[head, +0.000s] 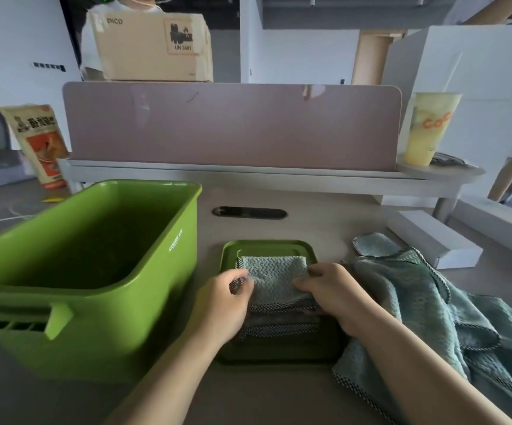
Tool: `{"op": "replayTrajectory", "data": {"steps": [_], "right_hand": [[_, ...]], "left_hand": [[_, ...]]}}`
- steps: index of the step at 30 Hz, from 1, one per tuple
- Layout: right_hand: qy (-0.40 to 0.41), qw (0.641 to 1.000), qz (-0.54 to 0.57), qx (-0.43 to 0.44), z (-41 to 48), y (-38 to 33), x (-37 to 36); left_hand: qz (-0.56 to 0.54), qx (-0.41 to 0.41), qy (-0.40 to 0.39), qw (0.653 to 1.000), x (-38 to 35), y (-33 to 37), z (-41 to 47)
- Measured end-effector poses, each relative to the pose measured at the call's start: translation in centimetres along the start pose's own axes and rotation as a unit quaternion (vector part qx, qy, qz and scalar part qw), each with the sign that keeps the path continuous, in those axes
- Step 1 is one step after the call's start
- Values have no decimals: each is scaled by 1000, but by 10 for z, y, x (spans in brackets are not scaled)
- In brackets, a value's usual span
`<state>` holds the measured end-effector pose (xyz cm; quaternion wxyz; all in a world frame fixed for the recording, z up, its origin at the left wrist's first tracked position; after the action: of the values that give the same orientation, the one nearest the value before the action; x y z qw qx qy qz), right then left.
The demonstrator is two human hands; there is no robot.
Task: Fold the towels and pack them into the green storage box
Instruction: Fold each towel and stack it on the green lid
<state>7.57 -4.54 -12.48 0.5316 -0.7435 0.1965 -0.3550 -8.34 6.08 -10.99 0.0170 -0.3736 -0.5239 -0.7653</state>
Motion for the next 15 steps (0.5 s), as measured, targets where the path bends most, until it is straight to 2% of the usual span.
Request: {"op": "replayTrajectory", "data": {"steps": [6, 9, 11, 13, 15], "right_hand": [[47, 989, -136, 41, 0, -6, 5], [47, 975, -214, 31, -2, -6, 3], [62, 958, -279, 30, -4, -9, 7], [116, 932, -337, 72, -6, -23, 14], [154, 918, -334, 148, -7, -41, 13]], "left_hand": [[31, -14, 4, 999, 3, -2, 3], [73, -19, -12, 997, 1, -1, 1], [111, -17, 4, 994, 7, 4, -1], [174, -36, 56, 983, 18, 16, 0], [211, -93, 79, 970, 18, 33, 8]]}}
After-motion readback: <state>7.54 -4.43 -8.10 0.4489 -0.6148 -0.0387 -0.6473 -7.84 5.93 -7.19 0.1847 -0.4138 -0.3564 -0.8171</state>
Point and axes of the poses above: each hand's wrist, its own z-axis towards the middle knuckle, its own x-axis out of the back of the hand, y = z × x, the point moved 7 cm from there along z, towards the middle knuckle, and after that the axes turned 1 degree about -x, right-handed, at the moved point
